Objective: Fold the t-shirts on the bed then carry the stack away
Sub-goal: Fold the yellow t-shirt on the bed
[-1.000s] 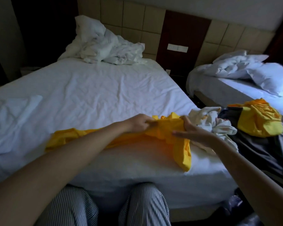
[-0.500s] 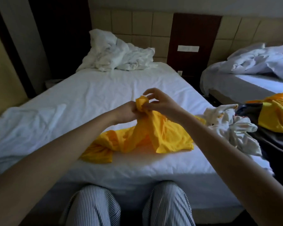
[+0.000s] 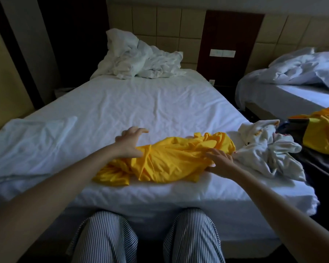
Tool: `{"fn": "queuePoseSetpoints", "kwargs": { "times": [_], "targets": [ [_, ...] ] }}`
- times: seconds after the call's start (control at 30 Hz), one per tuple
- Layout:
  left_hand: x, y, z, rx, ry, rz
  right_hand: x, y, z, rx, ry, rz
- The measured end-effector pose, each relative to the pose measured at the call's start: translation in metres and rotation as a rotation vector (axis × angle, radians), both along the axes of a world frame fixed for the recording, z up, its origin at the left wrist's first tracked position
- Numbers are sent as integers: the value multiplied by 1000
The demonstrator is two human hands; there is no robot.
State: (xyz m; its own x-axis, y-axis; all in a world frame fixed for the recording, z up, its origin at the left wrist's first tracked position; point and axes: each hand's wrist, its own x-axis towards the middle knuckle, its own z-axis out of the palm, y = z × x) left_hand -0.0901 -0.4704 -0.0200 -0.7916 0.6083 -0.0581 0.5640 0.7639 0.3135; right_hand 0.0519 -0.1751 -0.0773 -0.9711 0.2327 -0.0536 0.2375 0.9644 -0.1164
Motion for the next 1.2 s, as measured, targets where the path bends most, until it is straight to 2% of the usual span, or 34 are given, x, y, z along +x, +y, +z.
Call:
{"fn": "queuePoseSetpoints", "kwargs": {
  "times": [0.1, 0.2, 0.27, 0.4, 0.47, 0.57, 0.6, 0.67, 0.77, 0.87, 0.93, 1.0, 1.1, 1.2],
  "targets": [
    [36, 58, -5, -25, 147, -234, 6, 2, 0, -9, 226, 47],
    [74, 104, -32, -112, 107, -345, 9, -7, 16, -293, 439, -15],
    [86, 118, -39, 27, 144, -316, 8, -7, 37, -379, 506, -1],
    [63, 114, 3, 508, 170, -93, 12, 5, 81, -334, 415, 72],
    [47, 104, 32, 636, 166, -29, 9, 10, 91, -299, 286, 104],
    [30, 84, 70, 718, 42, -134, -2, 15, 93, -149, 92, 120],
    [25, 75, 79, 683, 47, -178, -5, 17, 91, -134, 87, 111],
    [15, 52, 90, 515, 191, -268, -8, 26, 90, -171, 192, 38],
    [6, 14, 95, 134, 424, -364, -9, 31, 99, -256, 323, -73],
    [11, -1, 99, -329, 538, -430, -10, 27, 125, -363, 254, -55],
    [13, 2, 101, -489, 564, -392, -10, 21, 147, -393, 167, 2],
    [14, 5, 105, -521, 603, -326, -13, 17, 166, -373, 112, 33],
    [8, 5, 112, -431, 645, -339, -18, 11, 181, -400, 139, -19],
    [1, 1, 120, -74, 490, -354, -19, 10, 187, -511, 266, -127]
  ]
}}
